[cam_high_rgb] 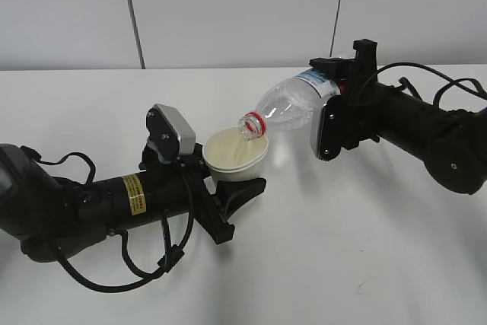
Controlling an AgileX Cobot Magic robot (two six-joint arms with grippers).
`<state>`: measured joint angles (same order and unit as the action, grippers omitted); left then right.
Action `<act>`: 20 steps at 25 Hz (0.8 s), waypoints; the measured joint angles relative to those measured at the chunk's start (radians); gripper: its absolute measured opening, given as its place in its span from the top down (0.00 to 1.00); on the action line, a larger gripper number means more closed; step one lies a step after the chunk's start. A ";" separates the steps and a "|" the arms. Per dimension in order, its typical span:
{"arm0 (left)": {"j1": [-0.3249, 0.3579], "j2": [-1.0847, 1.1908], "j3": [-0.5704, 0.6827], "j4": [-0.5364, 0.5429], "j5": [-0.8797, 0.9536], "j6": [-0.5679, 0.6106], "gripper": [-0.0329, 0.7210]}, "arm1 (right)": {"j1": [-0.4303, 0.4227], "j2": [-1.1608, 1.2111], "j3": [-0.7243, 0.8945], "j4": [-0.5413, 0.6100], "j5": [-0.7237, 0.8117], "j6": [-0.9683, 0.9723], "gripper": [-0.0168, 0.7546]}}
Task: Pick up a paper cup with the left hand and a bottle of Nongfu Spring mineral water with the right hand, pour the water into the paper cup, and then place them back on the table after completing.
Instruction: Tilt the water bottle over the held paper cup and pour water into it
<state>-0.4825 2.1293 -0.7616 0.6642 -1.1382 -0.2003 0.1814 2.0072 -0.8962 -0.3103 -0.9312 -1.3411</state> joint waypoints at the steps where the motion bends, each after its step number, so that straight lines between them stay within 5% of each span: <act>1: 0.000 0.000 0.000 0.000 0.000 0.000 0.43 | 0.000 0.000 0.000 0.000 0.000 -0.002 0.44; 20: 0.000 0.000 0.000 0.000 0.002 0.000 0.43 | 0.000 0.000 0.000 0.016 -0.049 -0.013 0.44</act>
<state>-0.4825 2.1293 -0.7616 0.6642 -1.1358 -0.2003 0.1814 2.0072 -0.8962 -0.2941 -0.9801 -1.3544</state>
